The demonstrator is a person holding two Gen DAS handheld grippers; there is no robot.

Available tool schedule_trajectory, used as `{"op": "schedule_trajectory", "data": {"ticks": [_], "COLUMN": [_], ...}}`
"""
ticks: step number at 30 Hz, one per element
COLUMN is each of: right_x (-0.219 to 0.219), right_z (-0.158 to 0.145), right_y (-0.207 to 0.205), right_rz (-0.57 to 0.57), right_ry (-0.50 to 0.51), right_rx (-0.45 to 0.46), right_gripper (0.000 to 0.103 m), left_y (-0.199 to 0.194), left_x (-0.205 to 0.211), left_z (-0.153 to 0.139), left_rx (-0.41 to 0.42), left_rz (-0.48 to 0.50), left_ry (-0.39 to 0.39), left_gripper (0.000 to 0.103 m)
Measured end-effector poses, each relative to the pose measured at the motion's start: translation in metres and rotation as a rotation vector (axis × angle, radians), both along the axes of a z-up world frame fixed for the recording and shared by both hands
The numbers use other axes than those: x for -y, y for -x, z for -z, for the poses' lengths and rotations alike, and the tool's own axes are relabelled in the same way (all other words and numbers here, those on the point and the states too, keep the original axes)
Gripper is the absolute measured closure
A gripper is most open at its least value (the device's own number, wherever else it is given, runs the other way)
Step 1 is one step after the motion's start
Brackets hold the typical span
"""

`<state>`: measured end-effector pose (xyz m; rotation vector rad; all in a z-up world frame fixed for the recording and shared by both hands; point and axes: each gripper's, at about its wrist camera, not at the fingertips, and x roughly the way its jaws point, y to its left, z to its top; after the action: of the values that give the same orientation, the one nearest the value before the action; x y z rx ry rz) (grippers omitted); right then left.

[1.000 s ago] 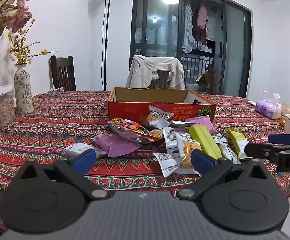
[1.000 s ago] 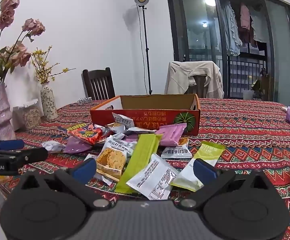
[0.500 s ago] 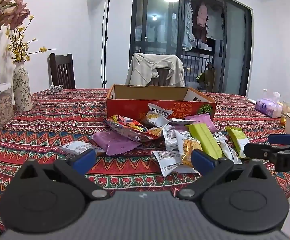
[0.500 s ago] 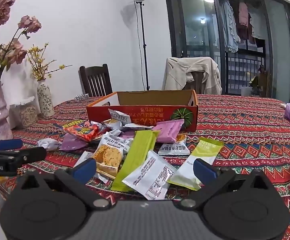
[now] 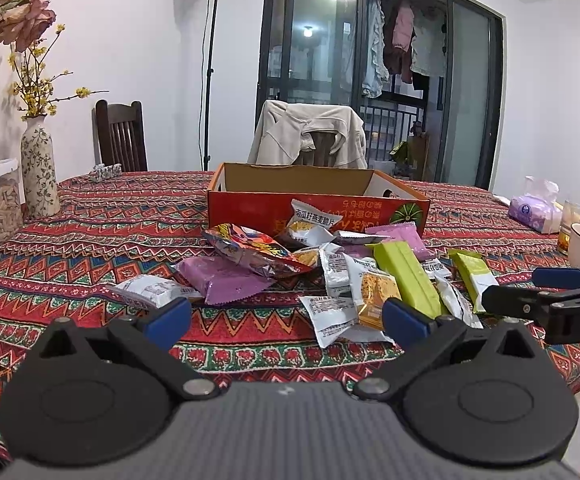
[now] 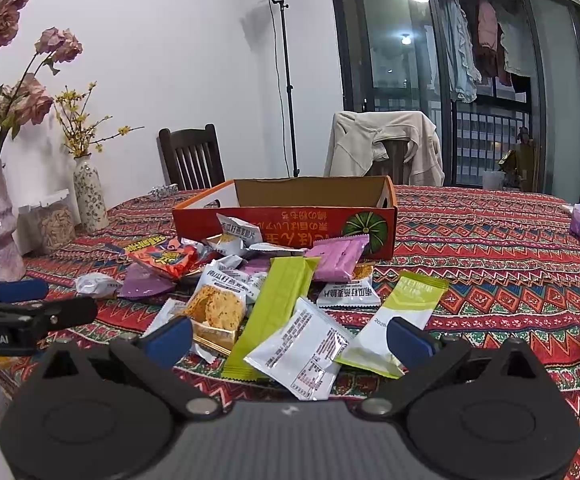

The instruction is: Organize snacks

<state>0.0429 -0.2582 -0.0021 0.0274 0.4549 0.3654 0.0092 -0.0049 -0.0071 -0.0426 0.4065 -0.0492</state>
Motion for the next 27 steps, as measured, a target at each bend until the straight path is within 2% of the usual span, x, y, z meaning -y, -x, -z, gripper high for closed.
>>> {"op": "schedule_trajectory", "data": {"ticks": [27], "right_x": [0.0004], "right_z": [0.0022], "right_y": [-0.0018], "right_rz": [-0.001], "right_ry": [0.002], "right_rx": [-0.008], "right_gripper": [0.0], "left_y": [-0.0023], "left_x": [-0.001], "left_z": [0.0003], "left_rx": [-0.003], "left_rz": [-0.006], "left_ry": [0.007], "left_gripper": [0.0]}}
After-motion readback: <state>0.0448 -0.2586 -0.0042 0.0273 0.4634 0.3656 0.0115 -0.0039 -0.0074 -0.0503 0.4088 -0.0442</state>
